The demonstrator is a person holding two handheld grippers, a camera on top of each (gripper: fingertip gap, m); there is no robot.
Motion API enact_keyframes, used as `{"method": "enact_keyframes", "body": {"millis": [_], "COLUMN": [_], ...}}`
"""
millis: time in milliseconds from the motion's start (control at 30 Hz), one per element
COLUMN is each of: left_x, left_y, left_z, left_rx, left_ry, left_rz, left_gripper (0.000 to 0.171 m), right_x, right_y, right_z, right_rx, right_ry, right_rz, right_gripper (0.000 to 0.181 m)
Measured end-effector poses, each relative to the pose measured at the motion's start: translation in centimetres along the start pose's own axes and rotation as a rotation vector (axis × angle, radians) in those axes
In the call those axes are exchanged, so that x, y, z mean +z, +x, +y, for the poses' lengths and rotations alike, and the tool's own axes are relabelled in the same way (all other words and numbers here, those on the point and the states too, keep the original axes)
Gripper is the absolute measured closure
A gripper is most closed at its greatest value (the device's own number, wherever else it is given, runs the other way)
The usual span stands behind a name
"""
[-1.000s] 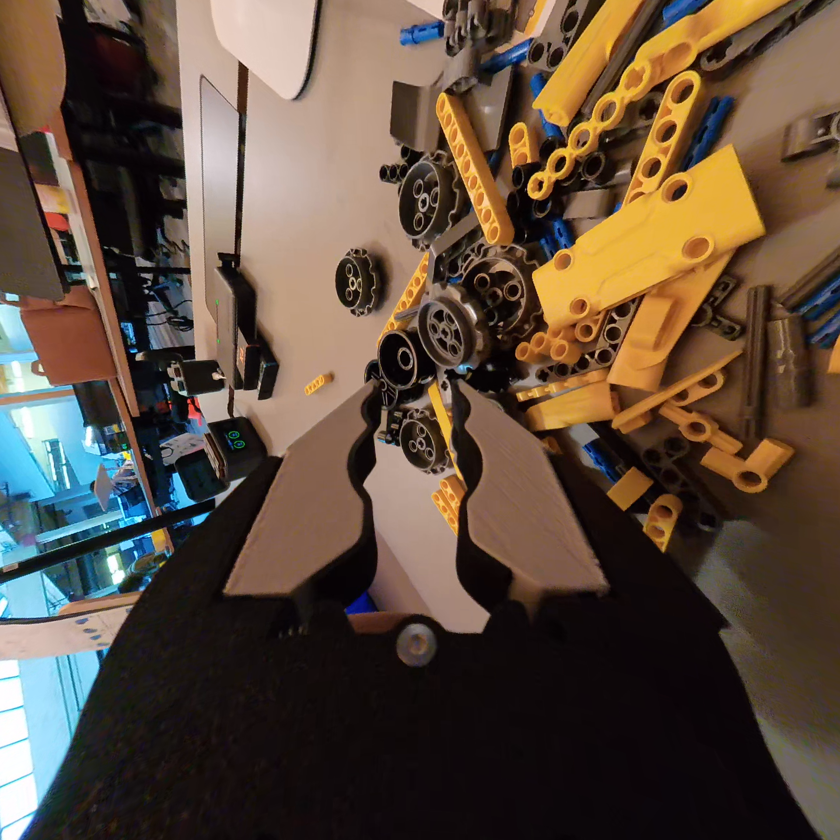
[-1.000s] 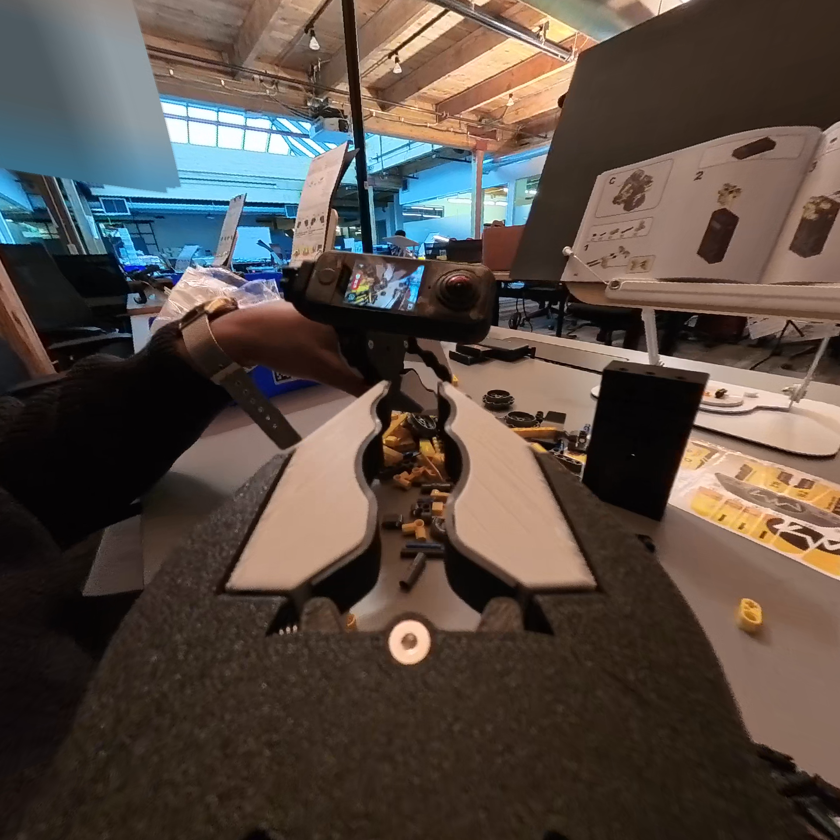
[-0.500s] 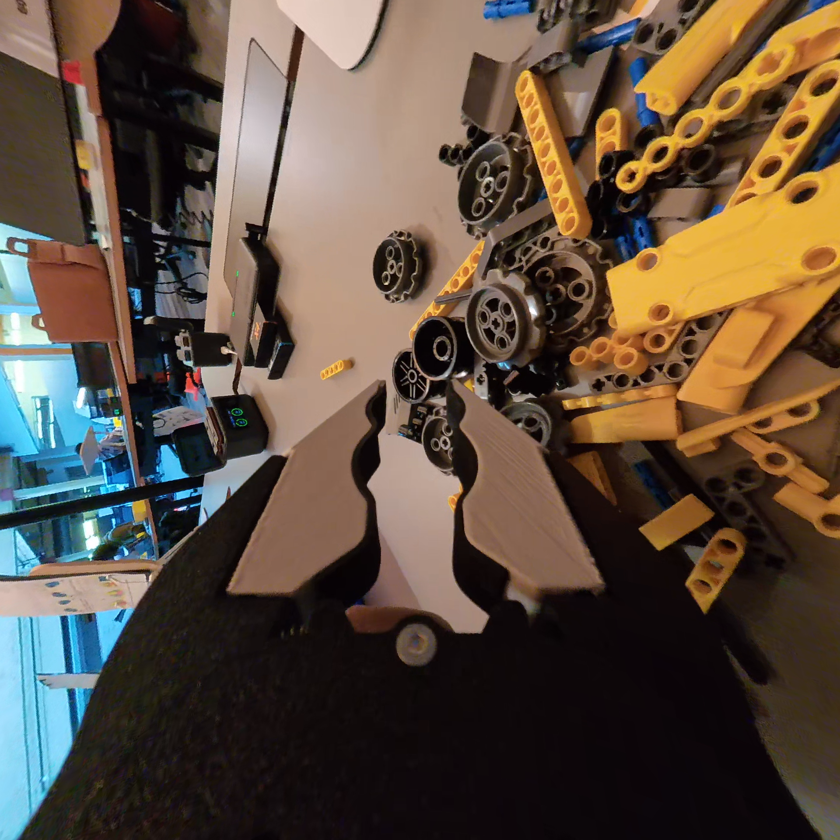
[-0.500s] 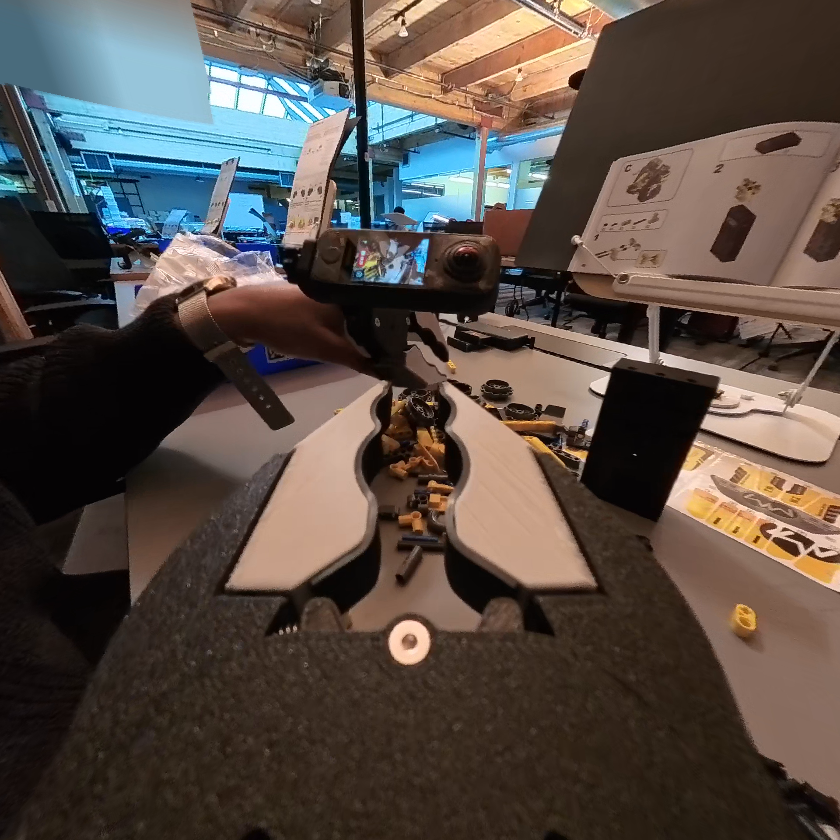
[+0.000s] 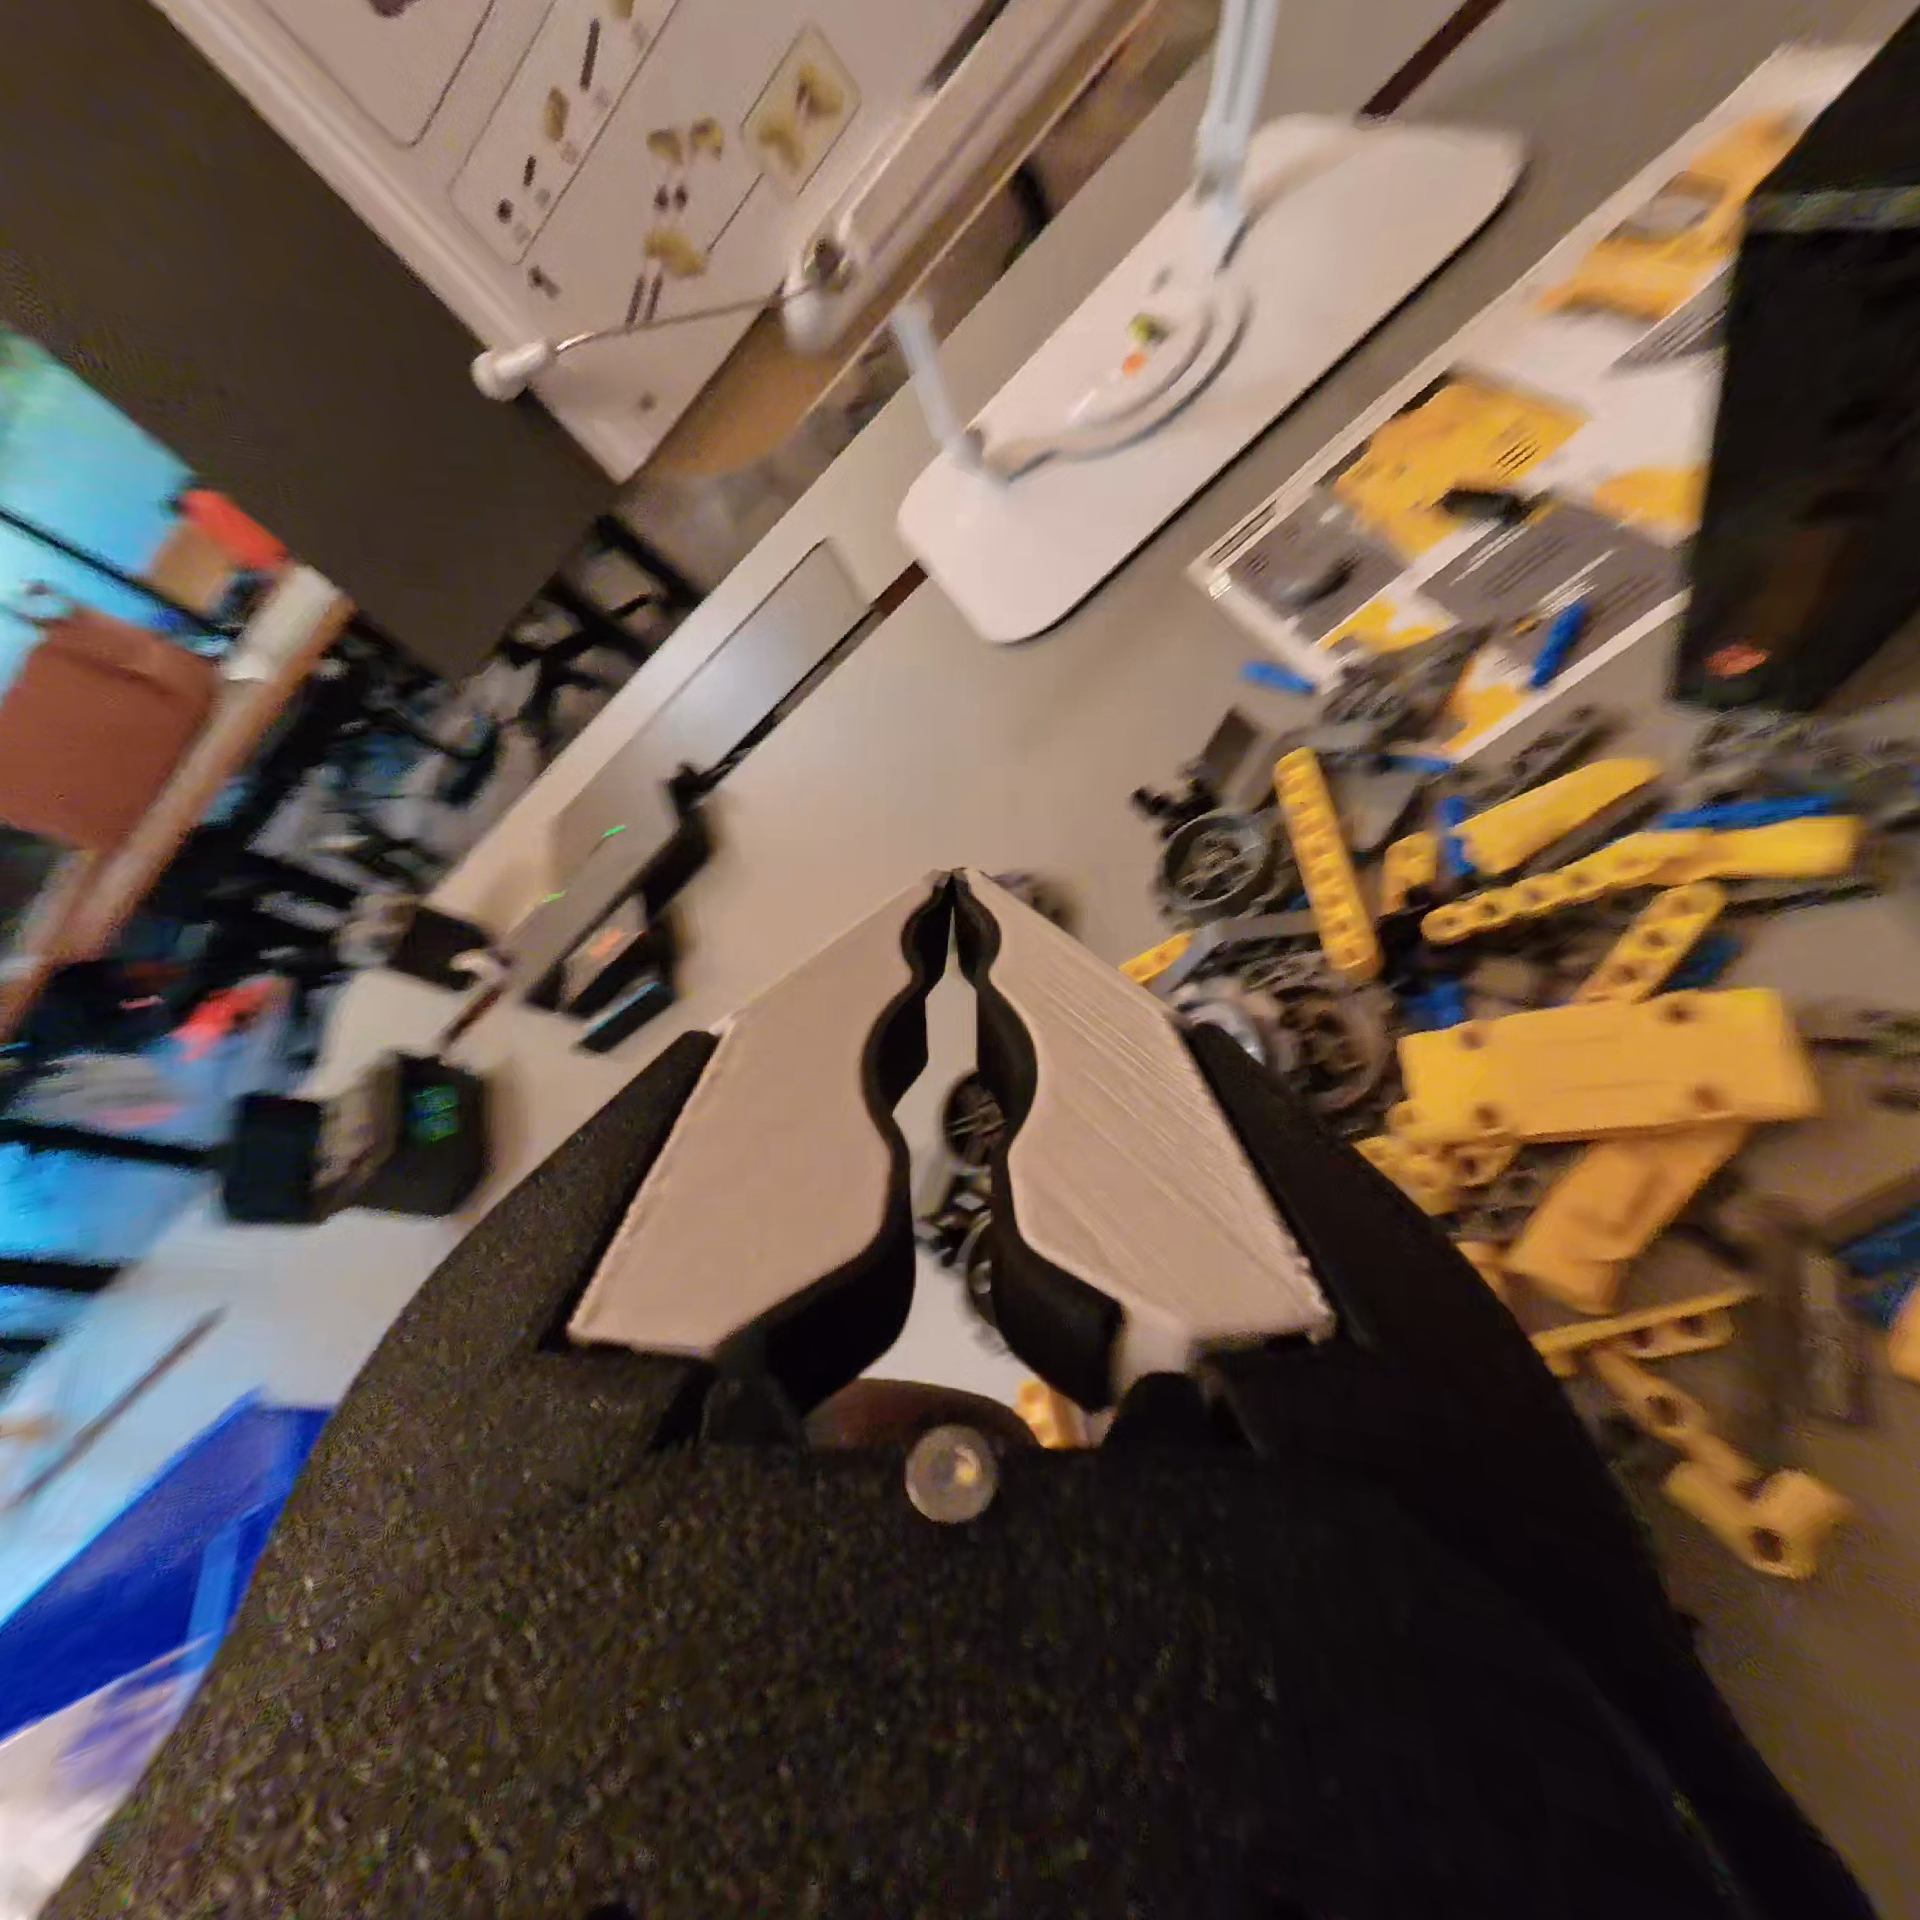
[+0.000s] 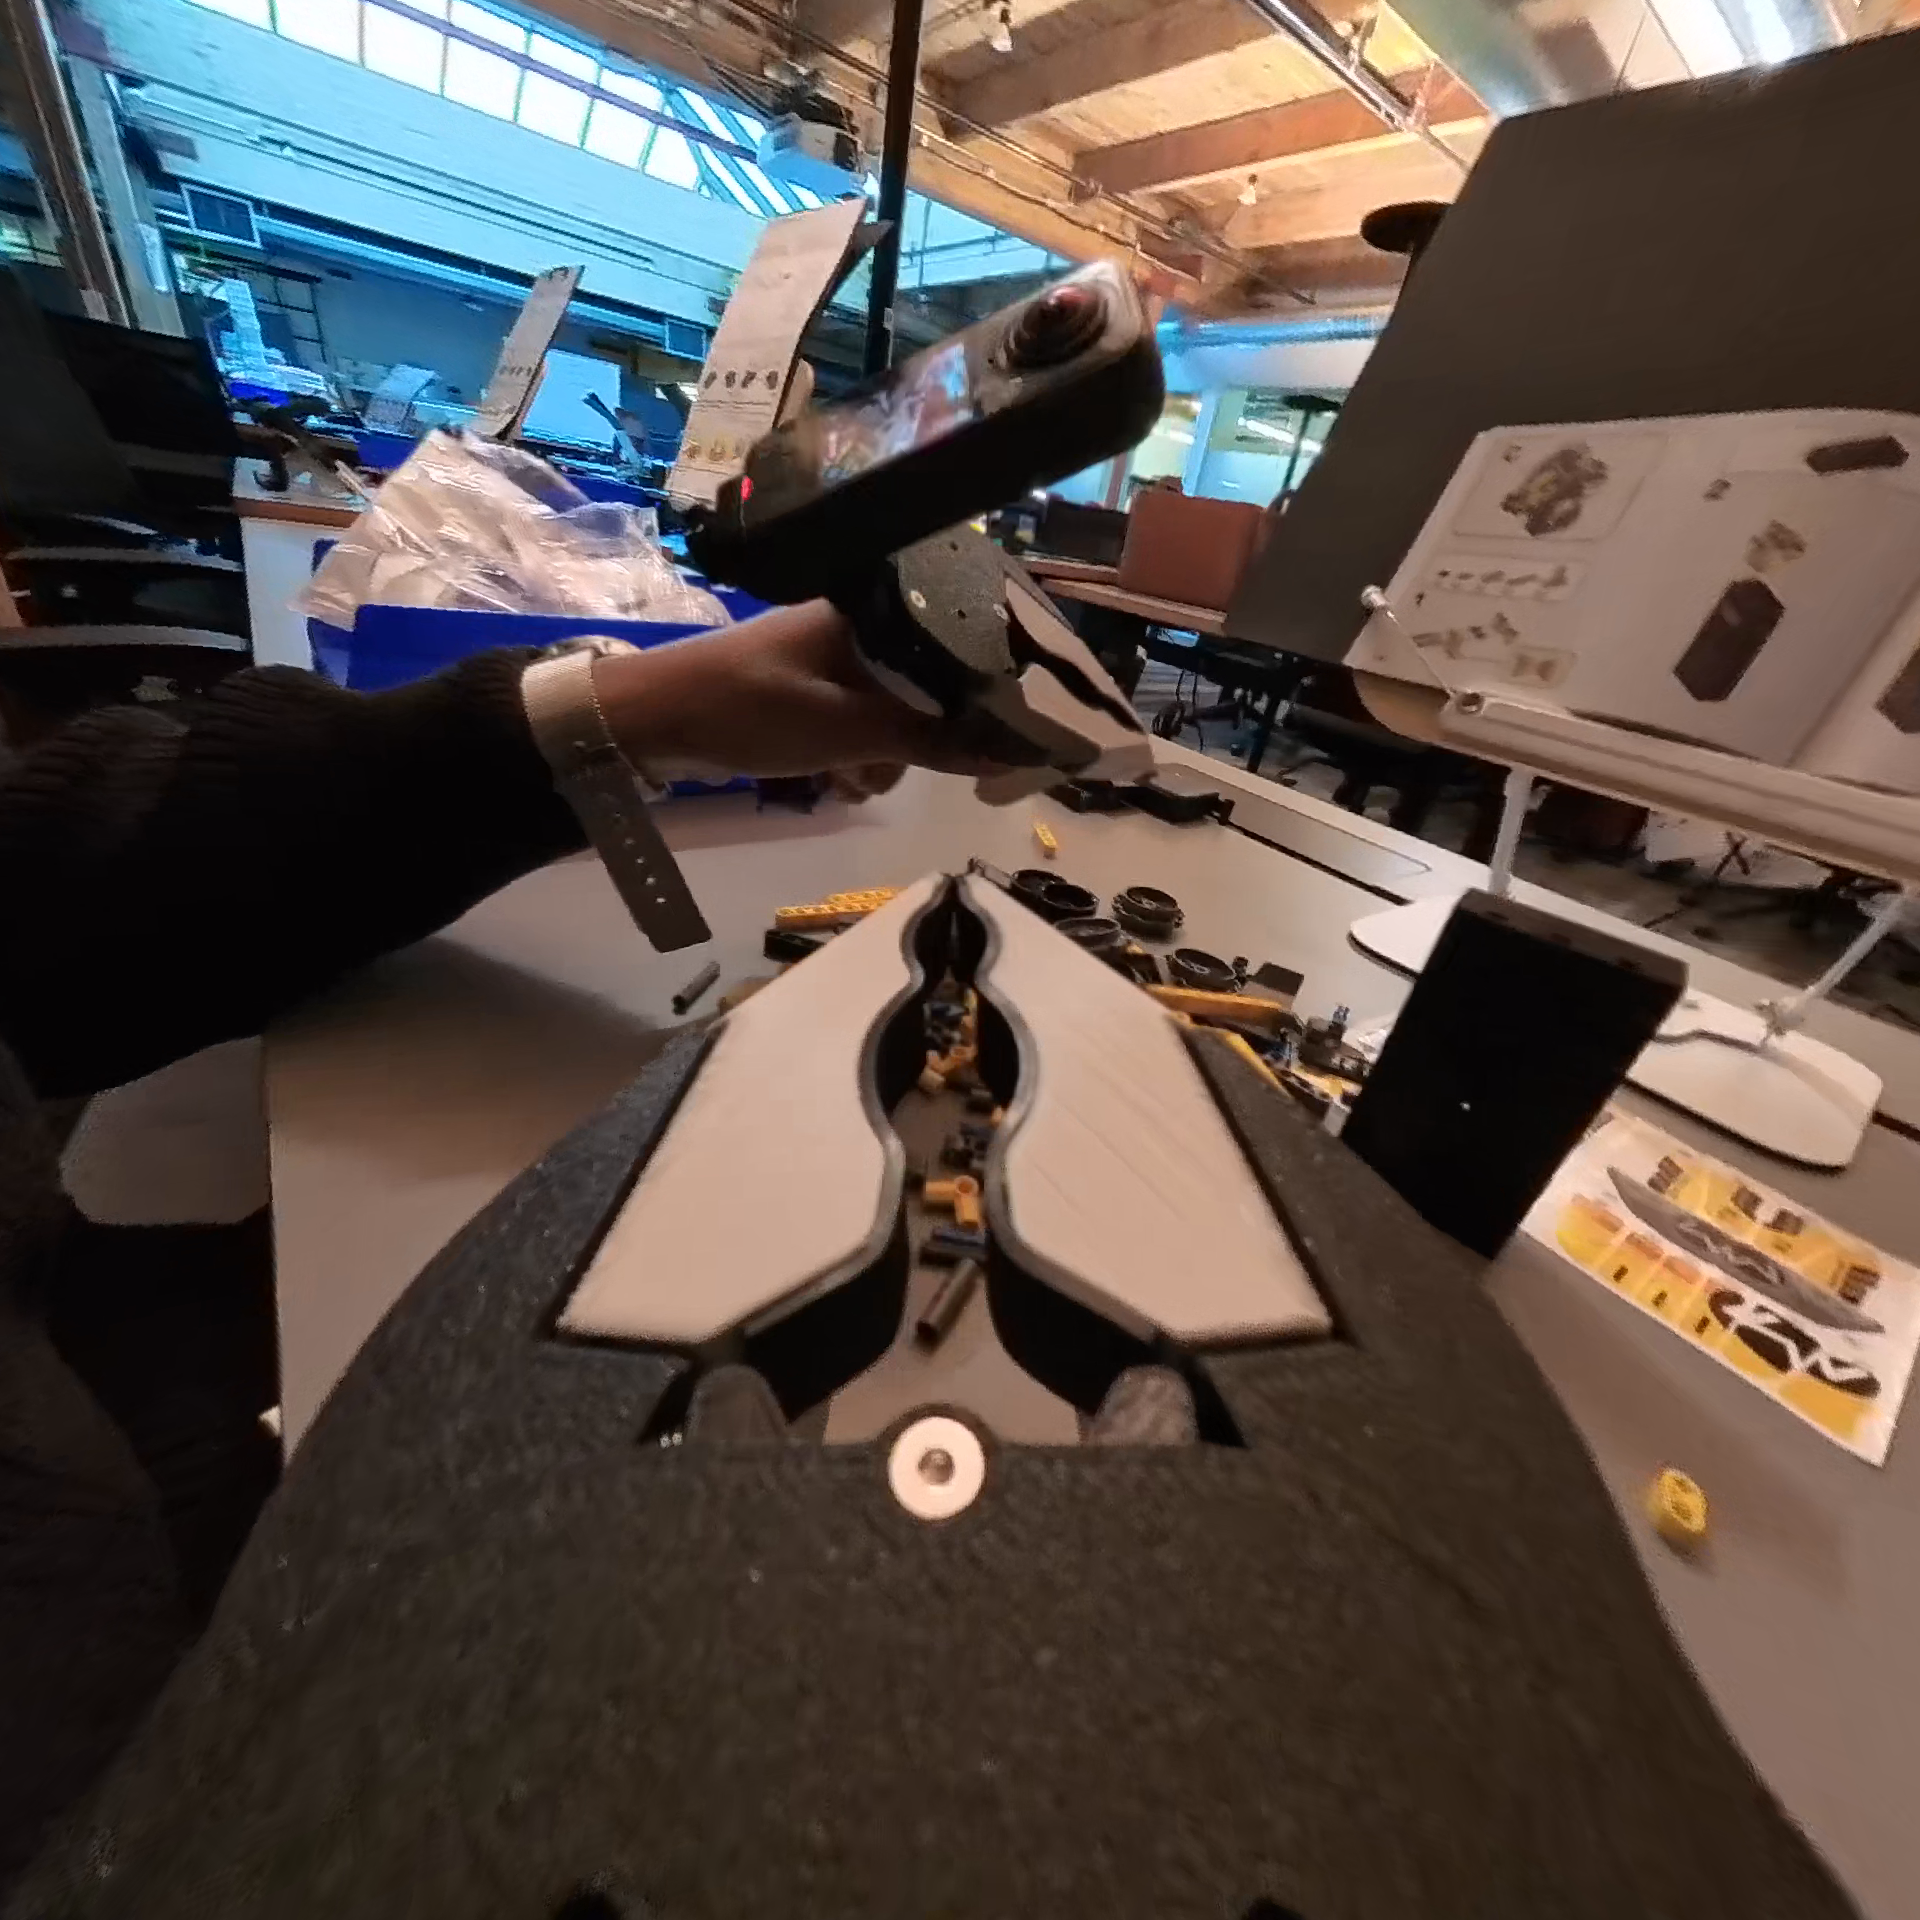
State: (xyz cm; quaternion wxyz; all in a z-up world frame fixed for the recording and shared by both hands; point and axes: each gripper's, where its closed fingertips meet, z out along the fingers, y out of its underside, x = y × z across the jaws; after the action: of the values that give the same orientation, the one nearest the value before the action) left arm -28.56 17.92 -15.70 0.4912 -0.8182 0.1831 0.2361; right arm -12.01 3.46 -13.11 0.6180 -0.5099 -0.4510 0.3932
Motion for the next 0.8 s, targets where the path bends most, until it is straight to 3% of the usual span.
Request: {"method": "enact_keyframes", "body": {"millis": [200,333,467,600,700,800], "left_x": [-0.3,-0.5,-2.3,-3.1,-4.1,-4.7], "left_y": [2.5,4.1,6.6,6.4,7.5,8.3], "left_z": [-1.5,-2.0,-3.9,-4.9,-5.0,-5.4], "left_rx": [-0.261,-0.313,-0.292,-0.278,-0.321,-0.394], "left_ry": [0.121,0.149,0.257,0.325,0.338,0.345], "left_rz": [0.253,0.345,0.490,0.454,0.578,0.692], "left_gripper": [0.171,0.171,0.171,0.171,0.169,0.143], "right_x": [0.3,0.4,0.7,0.4,0.1,0.1], "right_y": [0.2,0.1,-0.4,0.5,1.2,1.1], "right_z": [-0.1,0.0,0.8,0.3,-0.1,0.0], "right_rx": [-0.092,-0.113,-0.050,-0.063,-0.104,-0.114], "right_ry": [-0.006,-0.010,-0.066,-0.031,0.004,0.006], "right_rz": [0.083,0.103,0.050,0.099,0.151,0.143], "right_gripper": [0.181,0.181,0.181,0.181,0.161,0.143]}}
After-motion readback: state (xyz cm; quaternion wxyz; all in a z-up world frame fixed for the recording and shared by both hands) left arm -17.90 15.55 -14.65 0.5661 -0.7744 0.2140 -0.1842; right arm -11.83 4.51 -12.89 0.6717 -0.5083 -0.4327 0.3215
